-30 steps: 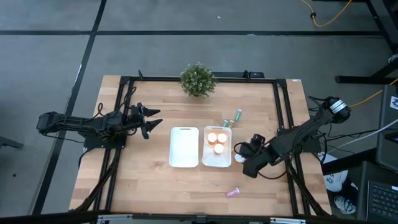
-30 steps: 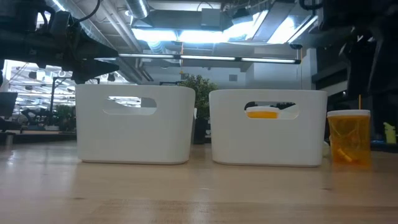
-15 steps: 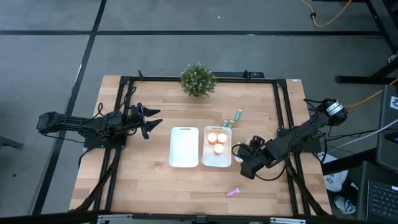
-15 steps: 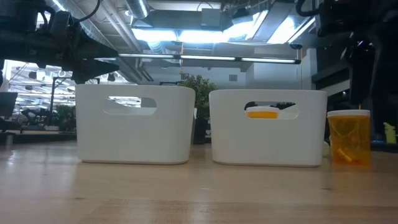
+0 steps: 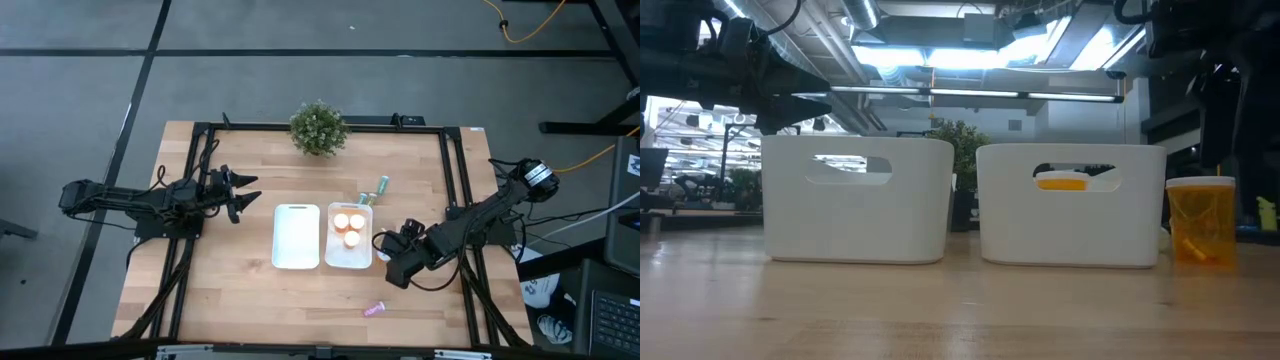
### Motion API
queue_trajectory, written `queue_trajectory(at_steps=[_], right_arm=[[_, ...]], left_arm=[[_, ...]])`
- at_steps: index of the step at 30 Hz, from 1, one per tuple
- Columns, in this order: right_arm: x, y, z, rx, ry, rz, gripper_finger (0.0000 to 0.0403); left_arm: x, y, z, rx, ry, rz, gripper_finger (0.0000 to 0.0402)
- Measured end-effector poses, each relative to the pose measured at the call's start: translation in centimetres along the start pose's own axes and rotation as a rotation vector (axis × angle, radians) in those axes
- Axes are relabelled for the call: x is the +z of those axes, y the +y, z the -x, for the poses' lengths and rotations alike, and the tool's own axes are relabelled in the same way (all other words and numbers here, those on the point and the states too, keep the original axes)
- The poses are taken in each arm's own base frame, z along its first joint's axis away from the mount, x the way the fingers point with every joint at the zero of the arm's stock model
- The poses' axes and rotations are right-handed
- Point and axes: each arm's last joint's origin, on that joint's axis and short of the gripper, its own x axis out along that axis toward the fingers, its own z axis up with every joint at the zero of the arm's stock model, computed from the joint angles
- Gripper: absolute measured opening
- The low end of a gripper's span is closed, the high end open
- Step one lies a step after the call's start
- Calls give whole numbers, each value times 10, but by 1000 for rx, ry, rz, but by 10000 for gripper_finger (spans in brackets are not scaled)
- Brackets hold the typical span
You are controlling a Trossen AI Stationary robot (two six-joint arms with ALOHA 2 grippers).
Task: Pick and place medicine bottles into bin by pill shape (circle, oval)
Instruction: Put the orange capsule bottle into the right white bin
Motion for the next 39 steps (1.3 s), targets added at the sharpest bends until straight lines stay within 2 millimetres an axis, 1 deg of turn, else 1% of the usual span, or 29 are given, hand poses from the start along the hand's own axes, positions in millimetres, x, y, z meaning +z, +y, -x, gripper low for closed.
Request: queue_trajectory(at_steps=[6,12,22,33,35,39], right_arm=[[0,0,0,-1,1,7,363],[0,0,0,0,1,53,363],[0,0,0,2,-2,22,363],[0,0,0,1,-1,27,363],[0,0,0,0,-1,32,367],[0,0,0,1,-1,54,394]], left_arm=[[0,0,0,0,0,0,255],[0,0,0,0,0,0,255],[0,0,0,0,0,0,255],[0,0,0,0,0,0,255],[0,0,0,0,0,0,255],[0,0,0,0,0,0,255]])
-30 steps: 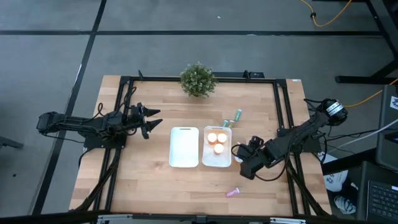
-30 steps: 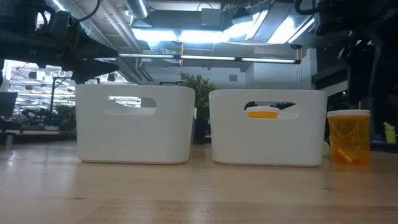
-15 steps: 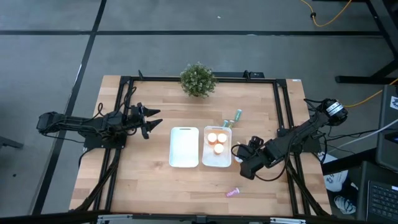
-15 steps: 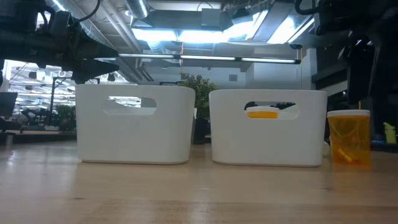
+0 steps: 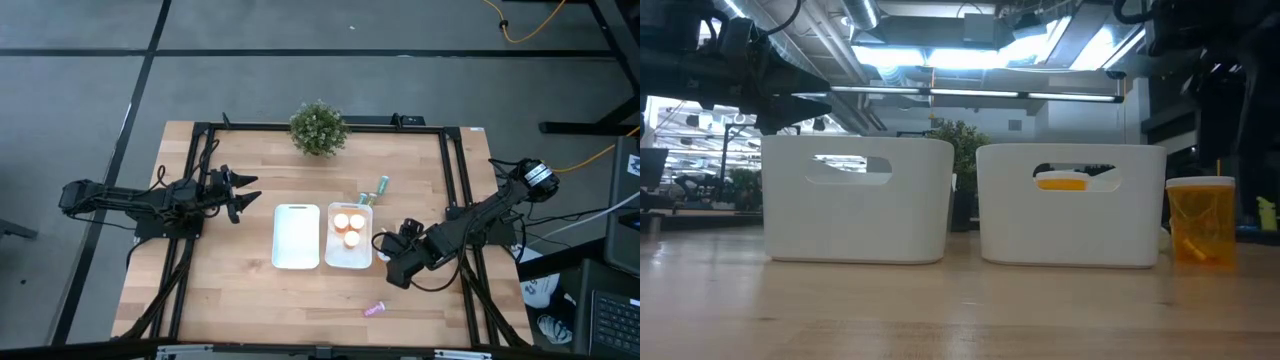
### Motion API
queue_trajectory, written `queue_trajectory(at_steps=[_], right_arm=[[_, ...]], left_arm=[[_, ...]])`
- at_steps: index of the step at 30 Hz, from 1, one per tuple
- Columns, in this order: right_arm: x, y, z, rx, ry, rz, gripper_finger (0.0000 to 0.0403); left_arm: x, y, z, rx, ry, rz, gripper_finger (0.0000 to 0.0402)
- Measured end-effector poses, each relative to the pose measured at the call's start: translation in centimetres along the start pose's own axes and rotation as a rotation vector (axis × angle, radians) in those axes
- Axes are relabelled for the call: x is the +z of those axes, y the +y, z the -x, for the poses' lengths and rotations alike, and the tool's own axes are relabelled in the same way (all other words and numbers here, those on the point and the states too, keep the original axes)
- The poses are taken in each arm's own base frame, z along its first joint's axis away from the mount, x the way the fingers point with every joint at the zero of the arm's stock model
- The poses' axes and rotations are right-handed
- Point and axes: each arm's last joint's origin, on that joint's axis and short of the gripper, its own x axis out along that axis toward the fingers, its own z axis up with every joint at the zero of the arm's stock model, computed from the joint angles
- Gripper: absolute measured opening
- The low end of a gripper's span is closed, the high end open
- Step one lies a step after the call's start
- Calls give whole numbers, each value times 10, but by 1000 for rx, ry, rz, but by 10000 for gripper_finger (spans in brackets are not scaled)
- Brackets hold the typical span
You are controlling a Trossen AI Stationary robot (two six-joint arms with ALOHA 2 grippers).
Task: Pick and place medicine bottles into bin by pill shape (circle, oval)
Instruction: Put the orange capsule bottle into the right white bin
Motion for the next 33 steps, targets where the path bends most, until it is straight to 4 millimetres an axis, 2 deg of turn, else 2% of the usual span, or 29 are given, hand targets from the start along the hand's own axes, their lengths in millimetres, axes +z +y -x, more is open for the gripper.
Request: queue_trajectory(at_steps=[21,28,33], right_arm=[[0,1,0,25,12,-9,392],[-3,-1,0,9,64,-158,392],[-3,-1,0,17,64,-119,392]], left_arm=[[0,0,0,0,0,0,255],[0,0,0,0,0,0,255],[0,0,0,0,0,0,255]])
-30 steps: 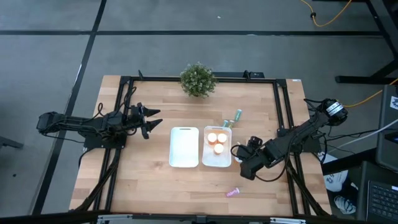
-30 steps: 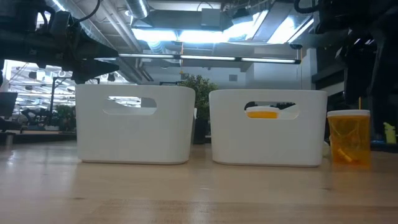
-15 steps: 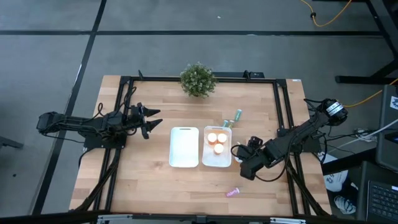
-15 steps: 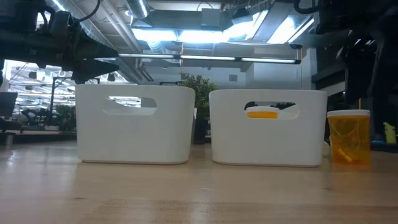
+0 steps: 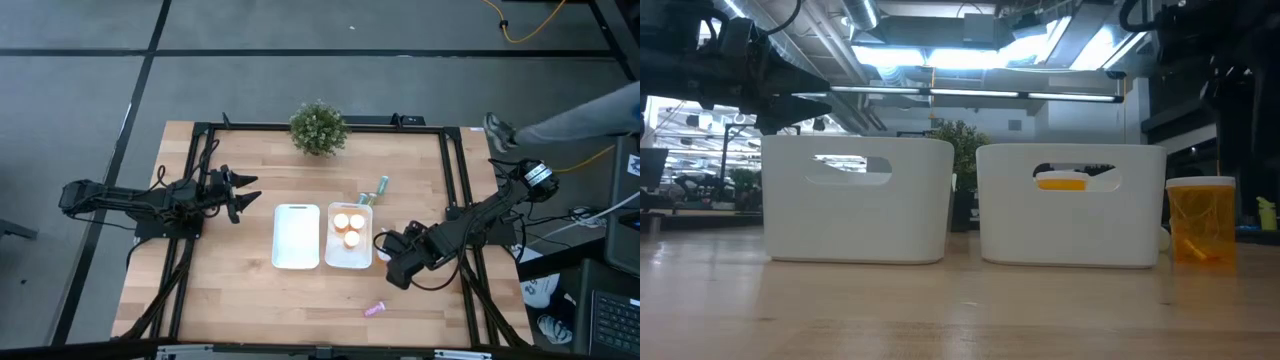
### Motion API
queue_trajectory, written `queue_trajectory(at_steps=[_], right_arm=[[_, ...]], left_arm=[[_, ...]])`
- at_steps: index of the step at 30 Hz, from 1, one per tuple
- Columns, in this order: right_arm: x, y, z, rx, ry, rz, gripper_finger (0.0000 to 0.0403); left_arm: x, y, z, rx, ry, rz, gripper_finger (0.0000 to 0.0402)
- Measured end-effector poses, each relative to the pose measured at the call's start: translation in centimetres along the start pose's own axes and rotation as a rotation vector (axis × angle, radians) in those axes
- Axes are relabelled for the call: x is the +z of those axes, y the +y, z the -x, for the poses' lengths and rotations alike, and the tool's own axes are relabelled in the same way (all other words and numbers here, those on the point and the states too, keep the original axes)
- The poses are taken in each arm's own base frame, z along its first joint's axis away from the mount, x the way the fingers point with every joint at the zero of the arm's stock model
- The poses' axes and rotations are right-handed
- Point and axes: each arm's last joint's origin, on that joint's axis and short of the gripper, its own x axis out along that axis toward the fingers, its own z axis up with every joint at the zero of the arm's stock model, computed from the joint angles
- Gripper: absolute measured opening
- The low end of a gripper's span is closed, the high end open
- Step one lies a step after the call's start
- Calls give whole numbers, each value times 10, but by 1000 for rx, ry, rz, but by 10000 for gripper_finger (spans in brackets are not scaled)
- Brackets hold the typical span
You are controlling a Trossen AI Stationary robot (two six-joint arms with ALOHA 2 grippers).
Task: Pick and place medicine bottles into bin by pill shape (circle, oval)
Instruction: Put the orange capsule bottle into the right white bin
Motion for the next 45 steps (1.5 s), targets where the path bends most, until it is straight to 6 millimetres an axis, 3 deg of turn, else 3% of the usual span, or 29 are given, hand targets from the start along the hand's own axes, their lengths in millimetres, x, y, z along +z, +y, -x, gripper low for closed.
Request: queue_trajectory(at_steps=[14,32,45], right_arm=[[0,8,-21,-56,25,162,392],[23,4,-32,-24,-24,123,392],[23,2,-32,-35,-15,122,392]], left_arm=[[0,0,0,0,0,0,255],[0,0,0,0,-1,0,255],[0,0,0,0,-1,0,255]])
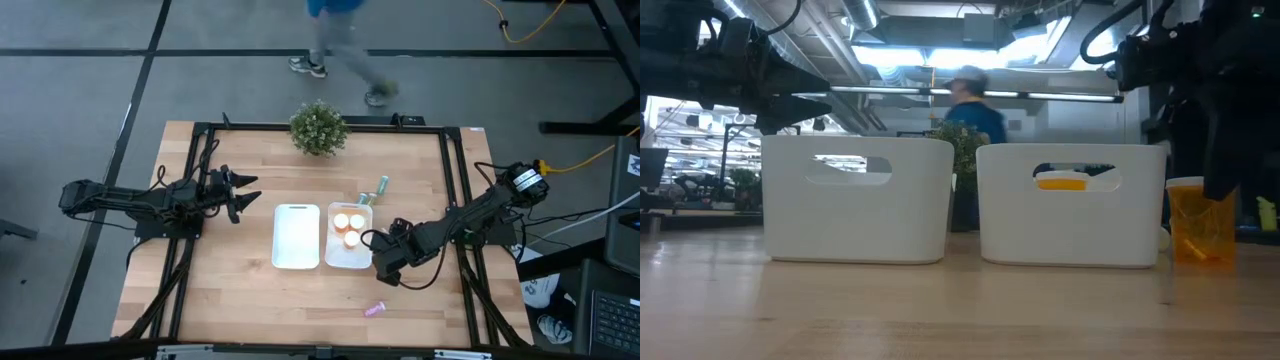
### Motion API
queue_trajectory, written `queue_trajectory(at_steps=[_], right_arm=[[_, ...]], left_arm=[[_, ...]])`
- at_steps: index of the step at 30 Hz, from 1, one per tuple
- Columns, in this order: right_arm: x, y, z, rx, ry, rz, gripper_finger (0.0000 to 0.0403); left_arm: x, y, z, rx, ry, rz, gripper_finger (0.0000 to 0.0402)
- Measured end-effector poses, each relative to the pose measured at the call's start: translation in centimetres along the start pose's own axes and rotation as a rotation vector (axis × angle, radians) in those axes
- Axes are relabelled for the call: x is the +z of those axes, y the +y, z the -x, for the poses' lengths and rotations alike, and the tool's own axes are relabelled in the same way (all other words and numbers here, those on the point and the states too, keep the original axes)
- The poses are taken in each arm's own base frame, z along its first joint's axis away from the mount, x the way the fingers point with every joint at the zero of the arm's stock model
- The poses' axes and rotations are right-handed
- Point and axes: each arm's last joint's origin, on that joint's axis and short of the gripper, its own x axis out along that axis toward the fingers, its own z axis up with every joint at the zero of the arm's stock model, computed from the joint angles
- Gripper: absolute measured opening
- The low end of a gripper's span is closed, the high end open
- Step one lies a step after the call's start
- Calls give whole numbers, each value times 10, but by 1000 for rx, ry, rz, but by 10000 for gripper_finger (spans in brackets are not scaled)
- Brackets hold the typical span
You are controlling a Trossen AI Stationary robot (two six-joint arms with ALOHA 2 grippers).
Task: Pick and place medicine bottles into bin by pill shape (circle, oval)
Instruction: Put the orange capsule bottle into the right white bin
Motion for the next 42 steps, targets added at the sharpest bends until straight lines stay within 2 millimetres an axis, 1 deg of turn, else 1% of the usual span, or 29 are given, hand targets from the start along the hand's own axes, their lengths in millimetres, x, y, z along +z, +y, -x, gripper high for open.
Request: queue_trajectory(at_steps=[7,15,18,32,38,40,42], right_arm=[[-3,-1,-5,1,-1,-1,392],[-2,-2,-5,-17,-22,21,392],[-2,-2,-5,-17,-21,21,385],[-2,-2,-5,-18,-20,17,292],[-4,-3,-5,-28,-9,-31,239],[-4,-5,-2,-54,15,-45,219],[-1,-5,6,-81,32,-45,208]], left_arm=[[0,0,0,1,1,0,255],[0,0,0,0,0,0,255],[0,0,0,0,0,0,255],[0,0,0,0,0,0,255],[0,0,0,0,0,0,255],[0,0,0,0,0,0,255],[0,0,0,0,0,0,255]])
